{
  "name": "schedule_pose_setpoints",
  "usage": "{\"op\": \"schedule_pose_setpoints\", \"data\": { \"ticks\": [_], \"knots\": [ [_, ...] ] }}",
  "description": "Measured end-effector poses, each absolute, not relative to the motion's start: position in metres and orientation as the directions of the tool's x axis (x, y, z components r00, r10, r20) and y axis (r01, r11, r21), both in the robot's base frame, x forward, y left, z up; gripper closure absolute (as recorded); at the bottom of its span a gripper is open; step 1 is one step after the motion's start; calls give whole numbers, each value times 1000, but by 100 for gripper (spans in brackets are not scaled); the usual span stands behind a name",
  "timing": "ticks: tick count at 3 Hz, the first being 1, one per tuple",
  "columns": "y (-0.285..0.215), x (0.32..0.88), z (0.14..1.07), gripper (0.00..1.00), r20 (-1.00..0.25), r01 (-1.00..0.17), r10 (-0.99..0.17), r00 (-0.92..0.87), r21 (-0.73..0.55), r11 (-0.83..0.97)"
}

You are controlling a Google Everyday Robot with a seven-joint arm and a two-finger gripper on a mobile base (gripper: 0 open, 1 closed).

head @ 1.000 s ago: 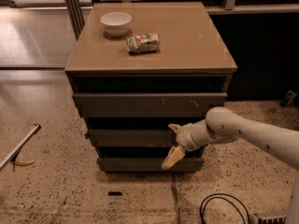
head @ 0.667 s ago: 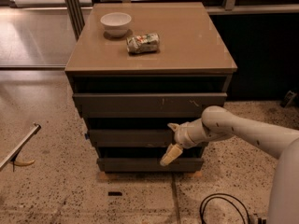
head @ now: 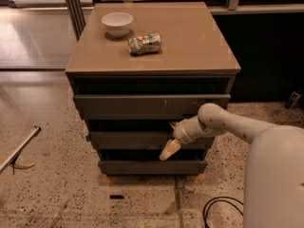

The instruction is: Open middle drawer

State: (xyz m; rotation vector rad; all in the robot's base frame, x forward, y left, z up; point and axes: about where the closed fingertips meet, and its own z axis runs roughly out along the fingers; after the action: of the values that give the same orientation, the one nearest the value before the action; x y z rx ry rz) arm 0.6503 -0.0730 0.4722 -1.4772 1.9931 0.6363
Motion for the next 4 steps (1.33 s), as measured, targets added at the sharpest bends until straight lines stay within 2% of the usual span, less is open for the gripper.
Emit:
{"op": "schedule_pose_setpoints", "data": {
  "ticks": [2, 3, 4],
  "knots": [
    [-75, 673, 439, 38, -683, -947, -675, -279, 81, 309],
    [-75, 673, 443, 51, -684, -947, -674, -279, 82, 309],
    [-85, 659, 438, 49, -695, -937, -653, -301, 91, 336]
  ]
}}
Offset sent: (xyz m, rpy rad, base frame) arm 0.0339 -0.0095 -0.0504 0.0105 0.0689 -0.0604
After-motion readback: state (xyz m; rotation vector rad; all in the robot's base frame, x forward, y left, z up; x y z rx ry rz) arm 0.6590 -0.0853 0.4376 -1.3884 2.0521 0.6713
